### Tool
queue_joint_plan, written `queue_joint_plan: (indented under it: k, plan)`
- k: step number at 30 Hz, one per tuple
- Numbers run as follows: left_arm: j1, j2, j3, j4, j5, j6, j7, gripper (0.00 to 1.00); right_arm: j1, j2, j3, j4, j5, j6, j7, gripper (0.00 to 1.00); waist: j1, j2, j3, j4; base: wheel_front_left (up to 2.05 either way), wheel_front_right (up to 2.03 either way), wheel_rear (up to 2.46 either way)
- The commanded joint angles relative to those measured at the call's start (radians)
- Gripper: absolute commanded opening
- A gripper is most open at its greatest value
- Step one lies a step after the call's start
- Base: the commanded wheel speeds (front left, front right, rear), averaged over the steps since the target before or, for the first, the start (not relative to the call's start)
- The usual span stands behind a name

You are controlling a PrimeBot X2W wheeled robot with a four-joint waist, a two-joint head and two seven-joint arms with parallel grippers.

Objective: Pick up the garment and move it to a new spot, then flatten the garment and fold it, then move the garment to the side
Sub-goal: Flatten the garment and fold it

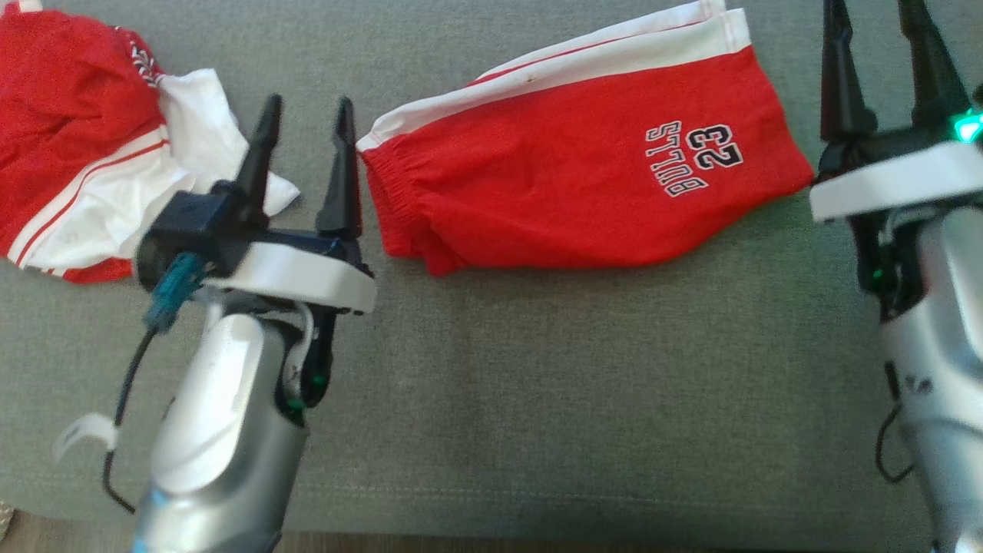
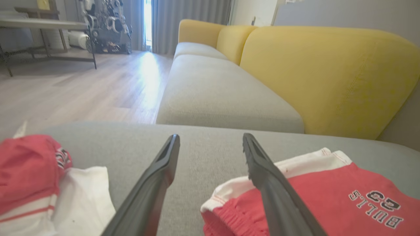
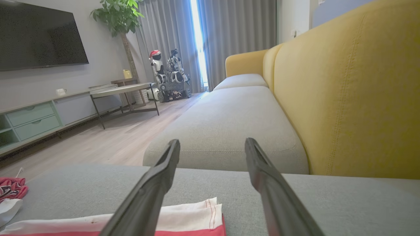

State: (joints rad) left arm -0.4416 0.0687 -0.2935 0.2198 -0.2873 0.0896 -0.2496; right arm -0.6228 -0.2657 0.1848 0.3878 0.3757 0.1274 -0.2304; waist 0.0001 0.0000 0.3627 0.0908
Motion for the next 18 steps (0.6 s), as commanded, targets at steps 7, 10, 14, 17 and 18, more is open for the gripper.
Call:
queue_joint_plan:
  k: [7,10,14,17,18]
  plan:
    - [0.082,0.046,0.077,-0.148,0.071,0.019,-0.012,1.0,0.201,0.085,-0.089,-0.24,-0.117,0.003,0.044,1.0,-0.0001,0.0,-0.028,-0.021,0.0,0.0,0.0]
    - [0.113,0.049,0.086,-0.153,0.084,0.024,-0.012,1.0,0.273,0.116,-0.119,-0.315,-0.148,0.003,0.075,1.0,-0.0001,0.0,-0.034,-0.027,0.0,0.0,0.0]
    - [0.134,0.055,0.09,-0.137,0.095,0.022,-0.012,1.0,0.329,0.143,-0.138,-0.367,-0.164,0.003,0.11,1.0,-0.0001,0.0,-0.041,-0.031,0.0,0.0,0.0]
    - [0.147,0.057,0.096,-0.119,0.096,0.018,-0.012,1.0,0.363,0.159,-0.143,-0.398,-0.172,0.003,0.133,1.0,-0.0001,0.0,-0.044,-0.035,0.0,0.0,0.0]
    - [0.148,0.057,0.097,-0.115,0.096,0.016,-0.012,1.0,0.369,0.163,-0.145,-0.406,-0.174,0.003,0.138,1.0,-0.0001,0.0,-0.044,-0.034,0.0,0.0,0.0]
